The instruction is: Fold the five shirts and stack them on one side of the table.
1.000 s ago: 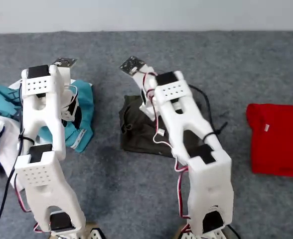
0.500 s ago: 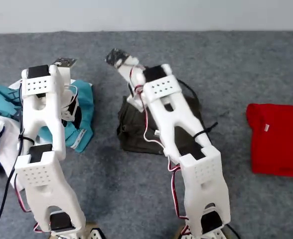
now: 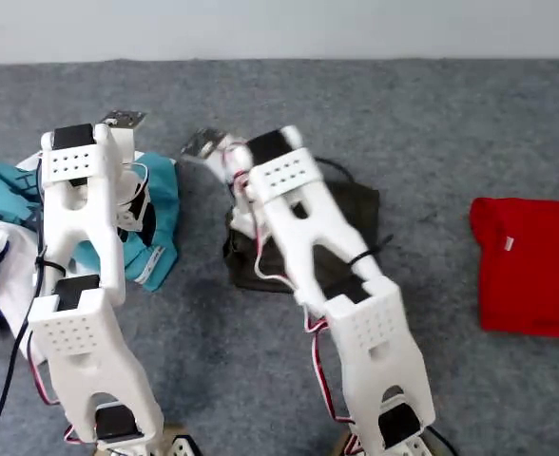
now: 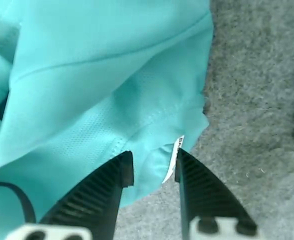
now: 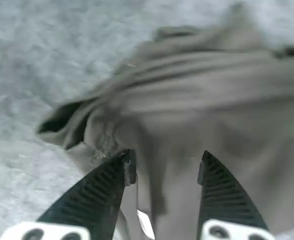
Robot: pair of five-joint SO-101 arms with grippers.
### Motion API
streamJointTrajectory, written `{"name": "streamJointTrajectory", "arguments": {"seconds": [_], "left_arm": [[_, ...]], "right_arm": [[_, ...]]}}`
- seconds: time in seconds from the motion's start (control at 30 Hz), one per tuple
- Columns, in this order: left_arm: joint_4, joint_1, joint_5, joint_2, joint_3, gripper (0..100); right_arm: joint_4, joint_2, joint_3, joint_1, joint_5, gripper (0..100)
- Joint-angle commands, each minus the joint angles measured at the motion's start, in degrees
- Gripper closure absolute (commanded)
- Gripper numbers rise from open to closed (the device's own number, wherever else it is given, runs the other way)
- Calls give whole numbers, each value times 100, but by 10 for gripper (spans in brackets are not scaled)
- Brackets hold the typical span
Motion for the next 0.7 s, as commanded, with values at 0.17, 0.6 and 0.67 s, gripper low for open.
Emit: {"name": "streamJointTrajectory", "arguments": {"seconds": [0.17,0.6,0.67], "left_arm": [[26,9,-70,-211,92,852],[26,0,-70,-211,92,852],[26,-26,-70,-211,92,852]], "right_arm": [[303,215,-229,-989,-229,786],[655,-444,-457,-945,-413,786],[725,-760,-589,-637,-413,786]]}}
